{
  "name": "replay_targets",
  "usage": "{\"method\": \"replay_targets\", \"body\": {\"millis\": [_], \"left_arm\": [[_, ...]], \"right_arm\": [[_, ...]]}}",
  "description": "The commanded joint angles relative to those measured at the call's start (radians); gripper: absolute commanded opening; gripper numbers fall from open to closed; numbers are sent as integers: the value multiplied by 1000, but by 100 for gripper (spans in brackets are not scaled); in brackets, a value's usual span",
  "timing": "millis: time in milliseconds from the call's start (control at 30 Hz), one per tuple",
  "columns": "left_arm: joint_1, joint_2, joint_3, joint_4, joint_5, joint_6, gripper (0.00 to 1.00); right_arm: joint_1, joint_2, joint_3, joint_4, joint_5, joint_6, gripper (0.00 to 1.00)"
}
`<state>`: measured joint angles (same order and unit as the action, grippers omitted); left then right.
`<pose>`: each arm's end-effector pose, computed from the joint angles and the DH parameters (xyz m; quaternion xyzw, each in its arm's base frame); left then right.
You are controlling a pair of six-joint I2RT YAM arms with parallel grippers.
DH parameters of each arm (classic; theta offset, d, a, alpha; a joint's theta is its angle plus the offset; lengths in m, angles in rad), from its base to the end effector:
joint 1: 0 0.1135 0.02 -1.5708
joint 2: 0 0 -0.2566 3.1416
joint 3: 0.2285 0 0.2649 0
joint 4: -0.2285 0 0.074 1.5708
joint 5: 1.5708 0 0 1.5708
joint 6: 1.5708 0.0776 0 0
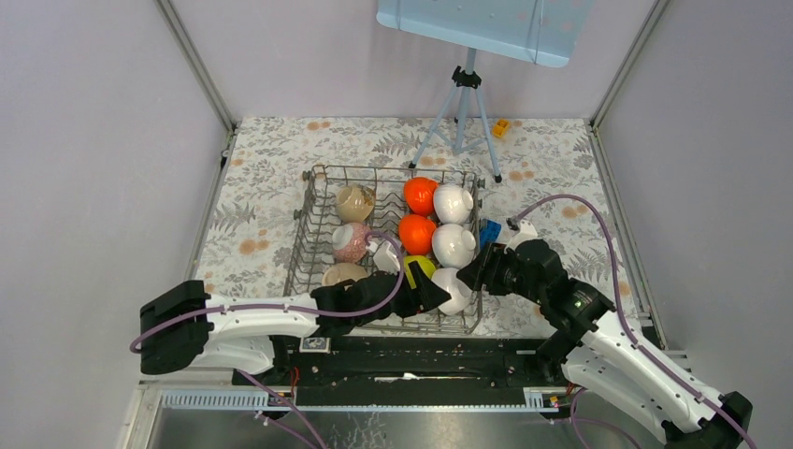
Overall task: Unload the bowls from the dish rack
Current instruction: Pick up the bowl from the dish rack.
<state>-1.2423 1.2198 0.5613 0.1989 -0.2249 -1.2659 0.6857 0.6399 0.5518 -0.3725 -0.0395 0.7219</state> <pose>0.1153 -0.2847 0.1776 -0.0691 0.8435 -0.4684 0.2538 0.1623 0.1367 0.2364 0.0050 0.8497 0.3538 0.3909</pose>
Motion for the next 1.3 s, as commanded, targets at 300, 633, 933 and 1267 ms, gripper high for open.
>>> {"method": "replay_targets", "body": {"millis": [300,633,933,1267], "left_arm": [[-8,72,-29,123,-66,-96,64],[-8,115,-14,158,-81,-57,64],[-8,153,-9,253,-64,-10,61],[-8,167,1,281,-51,23,53]], "right_arm": [[-5,19,-24,19,-32,18,62],[-4,37,-36,36,-42,22,62],[-4,41,-54,42,-47,28,59],[-5,43,-81,55,-54,41,57]]}}
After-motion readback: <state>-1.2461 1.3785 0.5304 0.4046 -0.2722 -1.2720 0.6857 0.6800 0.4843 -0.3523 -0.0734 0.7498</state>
